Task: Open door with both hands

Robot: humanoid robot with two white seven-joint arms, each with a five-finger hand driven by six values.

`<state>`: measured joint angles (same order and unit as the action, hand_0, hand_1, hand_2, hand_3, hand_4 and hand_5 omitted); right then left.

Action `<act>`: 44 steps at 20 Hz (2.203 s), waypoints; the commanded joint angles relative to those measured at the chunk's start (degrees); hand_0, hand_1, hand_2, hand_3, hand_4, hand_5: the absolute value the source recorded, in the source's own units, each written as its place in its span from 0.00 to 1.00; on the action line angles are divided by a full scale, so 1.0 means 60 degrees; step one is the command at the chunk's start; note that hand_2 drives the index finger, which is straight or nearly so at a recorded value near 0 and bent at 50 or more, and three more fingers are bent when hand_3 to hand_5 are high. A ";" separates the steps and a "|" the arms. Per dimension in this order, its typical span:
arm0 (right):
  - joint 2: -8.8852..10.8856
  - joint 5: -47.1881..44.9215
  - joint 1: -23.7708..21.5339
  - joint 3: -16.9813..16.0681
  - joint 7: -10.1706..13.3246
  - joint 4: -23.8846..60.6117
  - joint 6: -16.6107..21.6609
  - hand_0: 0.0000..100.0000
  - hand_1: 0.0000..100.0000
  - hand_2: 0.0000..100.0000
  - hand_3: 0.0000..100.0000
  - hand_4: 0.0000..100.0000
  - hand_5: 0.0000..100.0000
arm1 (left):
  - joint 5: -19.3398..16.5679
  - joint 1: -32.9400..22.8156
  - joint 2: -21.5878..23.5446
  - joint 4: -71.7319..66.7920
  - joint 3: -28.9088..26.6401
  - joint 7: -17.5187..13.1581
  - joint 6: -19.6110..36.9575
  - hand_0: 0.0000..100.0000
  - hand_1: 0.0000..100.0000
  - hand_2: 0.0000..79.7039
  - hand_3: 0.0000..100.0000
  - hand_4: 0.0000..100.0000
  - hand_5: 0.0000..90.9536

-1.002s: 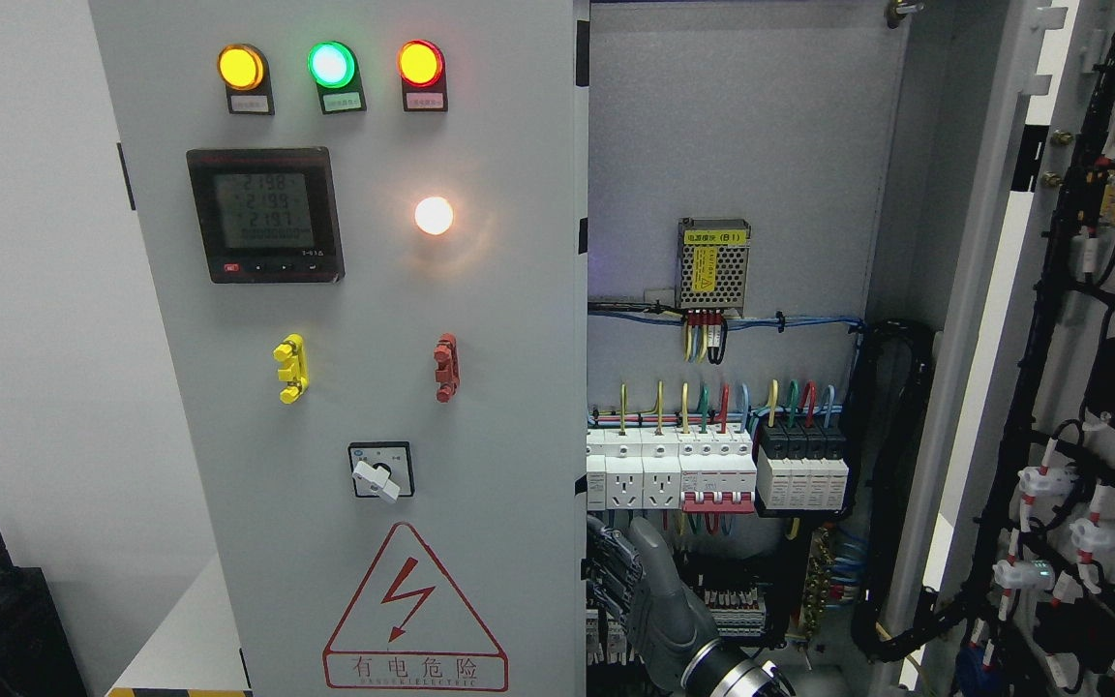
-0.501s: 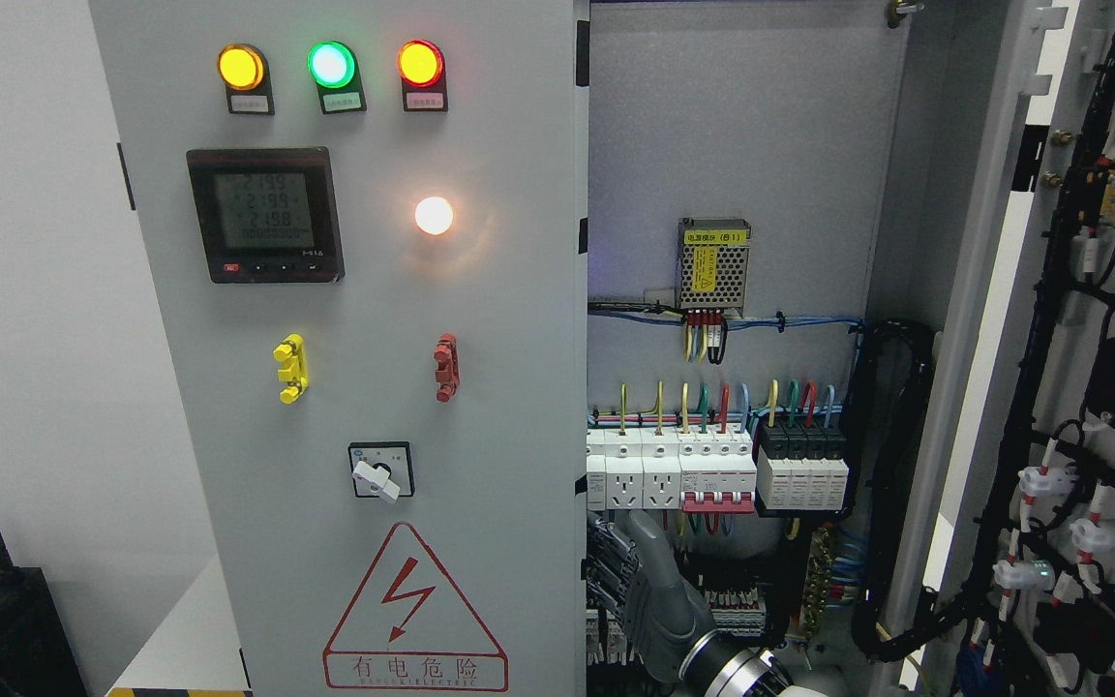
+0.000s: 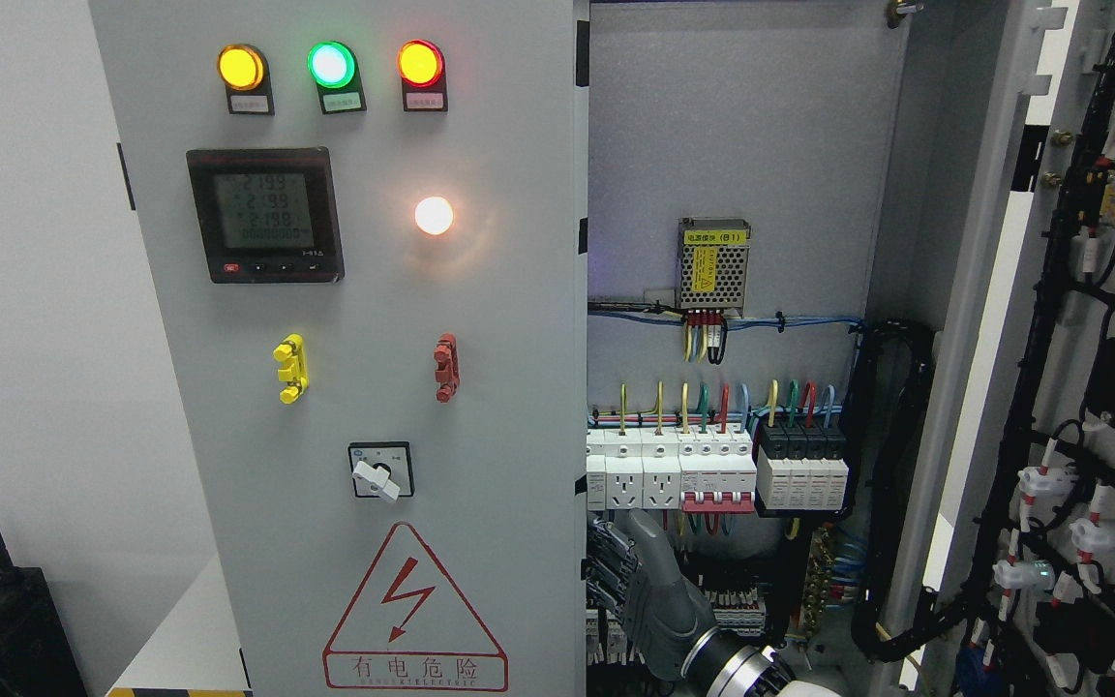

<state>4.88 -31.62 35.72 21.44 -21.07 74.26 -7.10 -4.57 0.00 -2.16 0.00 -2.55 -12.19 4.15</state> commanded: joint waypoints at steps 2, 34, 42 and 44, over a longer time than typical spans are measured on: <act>0.0080 -0.0017 0.0053 0.0001 -0.0136 -0.0130 -0.0003 0.00 0.00 0.00 0.00 0.00 0.00 | 0.0000 -0.0278 0.0008 0.0307 0.0000 -0.0004 -0.0003 0.00 0.00 0.00 0.00 0.04 0.00; 0.0124 -0.0339 0.0024 0.0001 -0.1015 0.0119 -0.0105 0.00 0.00 0.00 0.00 0.00 0.00 | 0.0000 -0.0278 -0.0006 0.0307 0.0000 -0.0004 -0.0003 0.00 0.00 0.00 0.00 0.04 0.00; 0.0095 -0.0647 0.0009 0.0323 -0.1029 0.0339 -0.0105 0.00 0.00 0.00 0.00 0.00 0.00 | 0.0000 -0.0278 0.0008 0.0307 0.0000 -0.0004 -0.0003 0.00 0.00 0.00 0.00 0.04 0.00; 0.0080 -0.0647 -0.0005 0.0455 -0.1059 0.0353 -0.0091 0.00 0.00 0.00 0.00 0.00 0.00 | 0.0000 -0.0278 -0.0007 0.0307 0.0000 -0.0004 -0.0003 0.00 0.00 0.00 0.00 0.04 0.00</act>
<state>5.56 -35.06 35.85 22.28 -27.23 75.19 -7.83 -4.57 0.00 -2.16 0.00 -2.55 -12.19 4.15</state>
